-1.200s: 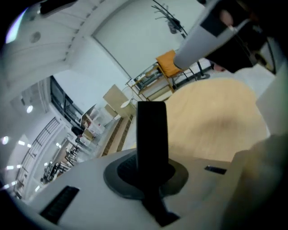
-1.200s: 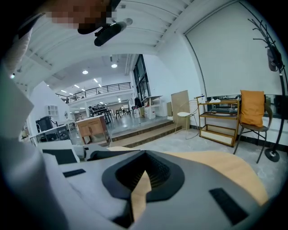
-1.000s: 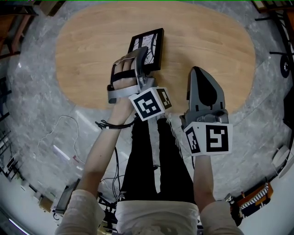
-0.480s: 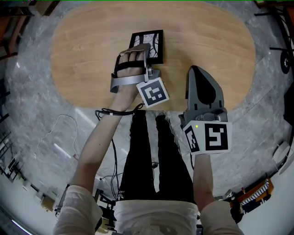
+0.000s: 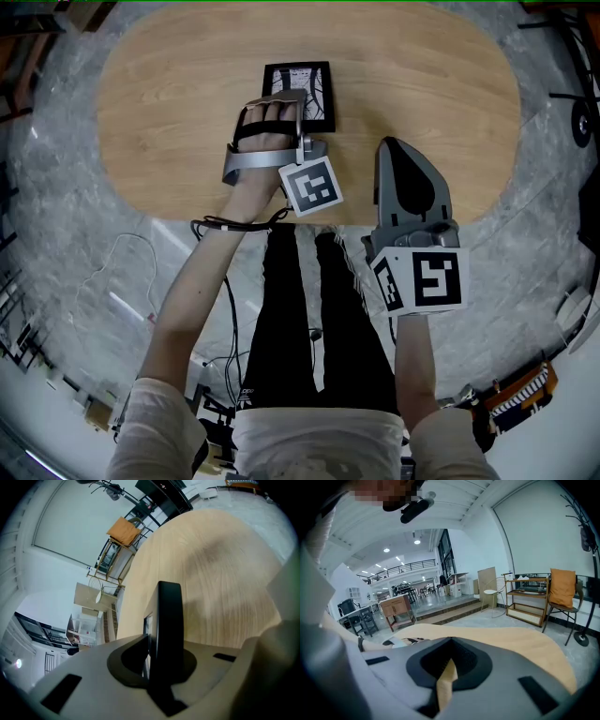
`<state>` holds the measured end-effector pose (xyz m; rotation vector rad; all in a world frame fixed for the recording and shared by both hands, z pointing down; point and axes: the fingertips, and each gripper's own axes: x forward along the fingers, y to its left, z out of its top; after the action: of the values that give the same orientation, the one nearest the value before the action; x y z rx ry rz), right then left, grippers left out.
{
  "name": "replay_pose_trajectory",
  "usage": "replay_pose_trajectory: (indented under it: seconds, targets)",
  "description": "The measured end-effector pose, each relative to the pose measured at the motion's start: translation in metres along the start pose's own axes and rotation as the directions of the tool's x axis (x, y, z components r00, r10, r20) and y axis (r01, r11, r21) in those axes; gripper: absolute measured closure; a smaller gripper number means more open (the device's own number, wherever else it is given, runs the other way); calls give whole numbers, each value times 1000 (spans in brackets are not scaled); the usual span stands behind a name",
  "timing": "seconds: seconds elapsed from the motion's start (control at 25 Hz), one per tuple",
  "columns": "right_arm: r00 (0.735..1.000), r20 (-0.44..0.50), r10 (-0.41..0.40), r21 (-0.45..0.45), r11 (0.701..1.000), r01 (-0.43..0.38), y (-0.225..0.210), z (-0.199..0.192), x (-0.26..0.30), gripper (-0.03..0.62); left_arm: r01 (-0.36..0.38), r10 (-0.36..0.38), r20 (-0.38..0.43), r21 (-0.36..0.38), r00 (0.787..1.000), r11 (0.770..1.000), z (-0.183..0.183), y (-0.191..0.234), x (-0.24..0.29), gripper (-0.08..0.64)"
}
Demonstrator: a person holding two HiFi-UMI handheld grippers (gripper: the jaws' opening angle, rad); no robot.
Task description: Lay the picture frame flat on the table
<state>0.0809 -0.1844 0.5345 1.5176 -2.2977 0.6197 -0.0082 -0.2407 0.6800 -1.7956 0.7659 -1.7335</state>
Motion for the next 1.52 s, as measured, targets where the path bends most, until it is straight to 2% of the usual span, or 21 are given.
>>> replay_pose_trajectory:
  seconds: [0.12, 0.2, 0.28, 0.48, 1.12, 1.52]
  targets:
    - [1000, -9, 6, 16, 1000, -6, -1, -2, 1, 586, 65, -63, 30, -43, 998, 997, 4, -7, 2, 538]
    - [1000, -10, 14, 39, 999, -13, 0, -3, 1, 586, 133, -130, 51, -61, 990, 989, 7, -18, 2, 501]
    - [1000, -12, 23, 49, 999, -22, 2, -3, 2, 586, 170, -168, 40, -37, 985, 985, 4, -26, 2, 445]
    - [999, -22, 44, 34, 998, -43, 5, -6, 6, 586, 265, -263, 47, -45, 964, 963, 2, -43, 4, 347]
    - [994, -63, 85, 59, 995, -81, 7, -18, 11, 586, 326, -322, 85, -33, 943, 945, 2, -46, 2, 319]
    - [992, -73, 107, 53, 993, -104, 10, -24, 15, 586, 384, -378, 89, -57, 921, 922, 4, -52, -1, 281]
